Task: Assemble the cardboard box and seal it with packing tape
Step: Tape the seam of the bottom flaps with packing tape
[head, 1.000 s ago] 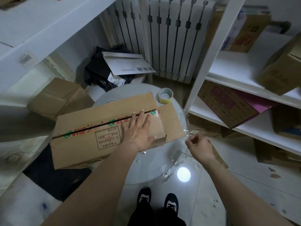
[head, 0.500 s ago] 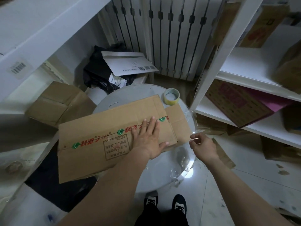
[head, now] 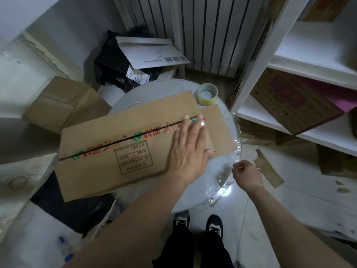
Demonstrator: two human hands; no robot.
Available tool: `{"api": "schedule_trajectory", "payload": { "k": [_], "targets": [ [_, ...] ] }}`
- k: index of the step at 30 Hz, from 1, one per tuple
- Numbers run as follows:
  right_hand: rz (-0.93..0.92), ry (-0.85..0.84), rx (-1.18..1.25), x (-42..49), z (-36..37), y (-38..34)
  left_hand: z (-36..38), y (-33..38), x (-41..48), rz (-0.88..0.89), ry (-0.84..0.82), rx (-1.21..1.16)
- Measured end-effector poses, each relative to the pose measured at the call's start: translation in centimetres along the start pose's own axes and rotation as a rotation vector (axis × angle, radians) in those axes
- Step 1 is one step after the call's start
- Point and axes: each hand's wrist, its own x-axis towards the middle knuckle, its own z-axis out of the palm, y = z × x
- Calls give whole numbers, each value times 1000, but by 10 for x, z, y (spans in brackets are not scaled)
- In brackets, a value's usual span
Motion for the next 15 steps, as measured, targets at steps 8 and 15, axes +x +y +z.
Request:
{"api": "schedule_trajectory", "payload": {
  "k": [8, 15],
  "targets": [
    [48, -169, 27, 16, 22, 41, 61, 41, -22, 384, 136, -234],
    [51, -161, -112, 26, 34, 49, 68, 41, -31, 454, 131, -211]
  ]
}}
